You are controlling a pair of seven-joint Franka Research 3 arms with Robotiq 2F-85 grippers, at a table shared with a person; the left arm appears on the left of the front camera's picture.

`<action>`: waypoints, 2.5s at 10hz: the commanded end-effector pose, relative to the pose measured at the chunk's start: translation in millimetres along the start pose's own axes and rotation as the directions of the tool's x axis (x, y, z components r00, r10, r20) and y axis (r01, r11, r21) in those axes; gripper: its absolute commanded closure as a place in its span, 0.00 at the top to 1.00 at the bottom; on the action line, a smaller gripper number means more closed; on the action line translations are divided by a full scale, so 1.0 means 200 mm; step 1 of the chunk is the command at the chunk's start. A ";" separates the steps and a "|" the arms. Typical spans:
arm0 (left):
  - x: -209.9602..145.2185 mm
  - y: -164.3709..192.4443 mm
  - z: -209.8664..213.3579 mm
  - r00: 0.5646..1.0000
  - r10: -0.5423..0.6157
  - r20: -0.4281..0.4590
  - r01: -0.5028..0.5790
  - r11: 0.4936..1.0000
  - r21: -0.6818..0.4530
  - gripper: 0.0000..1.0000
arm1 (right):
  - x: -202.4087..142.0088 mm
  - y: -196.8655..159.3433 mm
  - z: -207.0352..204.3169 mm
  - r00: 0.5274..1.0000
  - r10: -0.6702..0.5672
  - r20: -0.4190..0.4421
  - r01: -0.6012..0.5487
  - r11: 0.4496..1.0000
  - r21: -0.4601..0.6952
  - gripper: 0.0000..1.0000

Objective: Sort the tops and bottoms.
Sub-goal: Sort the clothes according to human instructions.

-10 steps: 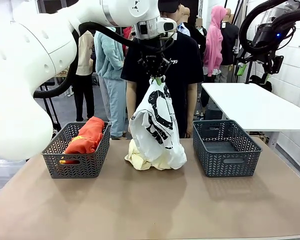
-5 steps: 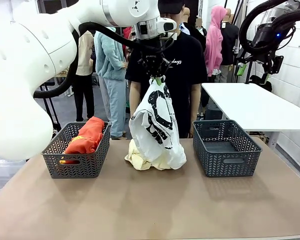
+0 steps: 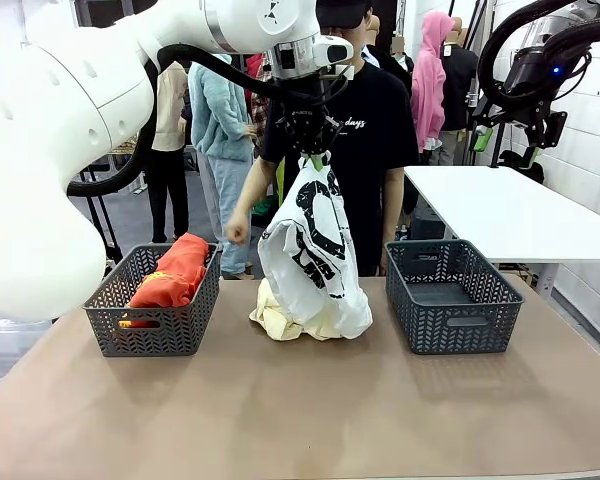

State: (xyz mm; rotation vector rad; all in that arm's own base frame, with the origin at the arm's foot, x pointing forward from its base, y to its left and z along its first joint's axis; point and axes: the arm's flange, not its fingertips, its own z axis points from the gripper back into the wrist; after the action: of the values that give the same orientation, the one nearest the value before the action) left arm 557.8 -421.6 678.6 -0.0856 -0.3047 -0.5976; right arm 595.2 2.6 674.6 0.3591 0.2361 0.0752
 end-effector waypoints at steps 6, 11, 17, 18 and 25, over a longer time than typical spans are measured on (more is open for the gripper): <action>-0.01 -0.01 0.03 1.000 0.011 0.003 -0.011 1.000 -0.002 0.00 | 0.01 0.01 0.02 1.000 -0.014 0.008 0.014 1.000 -0.001 1.00; -0.01 -0.01 0.03 1.000 0.011 0.003 -0.011 1.000 -0.002 0.00 | 0.01 0.01 0.02 1.000 -0.014 0.008 0.014 1.000 -0.001 1.00; -0.01 -0.01 0.03 1.000 0.011 0.003 -0.011 1.000 -0.002 0.00 | 0.01 0.01 0.02 1.000 -0.014 0.008 0.014 1.000 -0.001 1.00; -0.01 -0.01 0.03 1.000 0.011 0.003 -0.011 1.000 -0.002 0.00 | 0.01 0.01 0.02 1.000 -0.014 0.008 0.014 1.000 -0.001 1.00; -0.01 -0.01 0.03 1.000 0.011 0.003 -0.011 1.000 -0.002 0.00 | 0.01 0.01 0.02 1.000 -0.014 0.008 0.014 1.000 -0.001 1.00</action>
State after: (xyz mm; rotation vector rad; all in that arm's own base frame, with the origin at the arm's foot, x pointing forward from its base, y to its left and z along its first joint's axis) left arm 557.8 -421.6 678.7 -0.0857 -0.3047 -0.5976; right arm 595.2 2.6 674.6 0.3591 0.2361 0.0751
